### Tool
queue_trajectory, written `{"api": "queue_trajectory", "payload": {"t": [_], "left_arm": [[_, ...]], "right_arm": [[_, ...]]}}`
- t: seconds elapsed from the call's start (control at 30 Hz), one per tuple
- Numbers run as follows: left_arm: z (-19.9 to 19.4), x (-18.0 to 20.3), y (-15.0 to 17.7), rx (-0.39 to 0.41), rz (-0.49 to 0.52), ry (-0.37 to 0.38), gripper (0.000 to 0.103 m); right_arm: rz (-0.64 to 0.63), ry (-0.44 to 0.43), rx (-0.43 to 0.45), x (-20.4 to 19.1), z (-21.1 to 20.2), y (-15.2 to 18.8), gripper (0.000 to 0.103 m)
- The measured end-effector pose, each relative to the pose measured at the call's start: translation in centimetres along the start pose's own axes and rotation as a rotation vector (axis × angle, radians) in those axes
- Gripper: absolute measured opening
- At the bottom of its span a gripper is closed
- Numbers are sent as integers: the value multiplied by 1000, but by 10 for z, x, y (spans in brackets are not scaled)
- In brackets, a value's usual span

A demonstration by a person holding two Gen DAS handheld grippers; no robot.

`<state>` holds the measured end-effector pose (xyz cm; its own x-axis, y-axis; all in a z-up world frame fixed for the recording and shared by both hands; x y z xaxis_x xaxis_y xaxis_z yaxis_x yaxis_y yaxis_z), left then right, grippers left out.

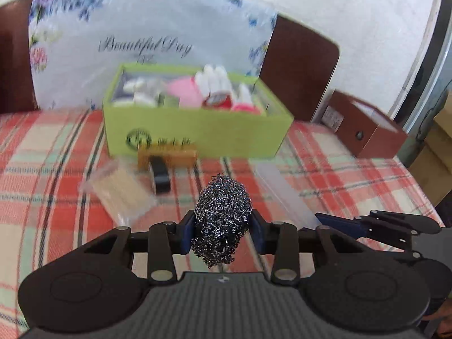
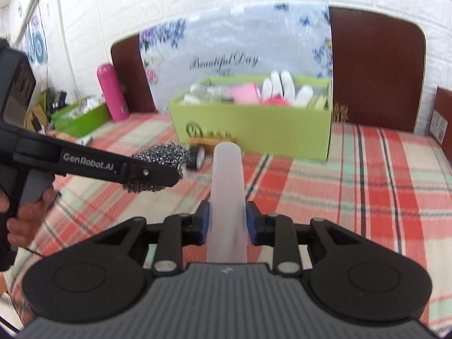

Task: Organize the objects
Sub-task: 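Lift the steel wool scrubber and clear tube toward the lime-green box, then lower the scrubber and tube into the lime-green box and open both tools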

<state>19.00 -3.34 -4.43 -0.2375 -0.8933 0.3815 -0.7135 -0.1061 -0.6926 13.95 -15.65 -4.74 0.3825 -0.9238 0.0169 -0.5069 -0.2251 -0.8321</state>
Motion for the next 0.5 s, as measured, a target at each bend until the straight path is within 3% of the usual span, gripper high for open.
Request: {"api": "queue_trajectory", "payload": {"t": [0.27,0.5], "left_arm": [[-8,29,-77,134,25,33,42],[25,27,-136,182,-47,11,42]], "right_arm": [[-48,58,145,30,-2,-85,26],[-55,132,201,75,30,-139,26]]}}
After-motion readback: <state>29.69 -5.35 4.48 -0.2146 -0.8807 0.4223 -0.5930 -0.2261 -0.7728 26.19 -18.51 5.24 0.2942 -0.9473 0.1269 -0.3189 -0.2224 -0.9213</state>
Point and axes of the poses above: each gripper's, at about its wrist camera, not at the fingertips, and z roughly the way its jaws point, x to its right, y to its underside, the point moved 10 cm from there along z, roughly the way its jaws point, and after that the axes turned 11 degrees about -z, right-handed, at the moved point
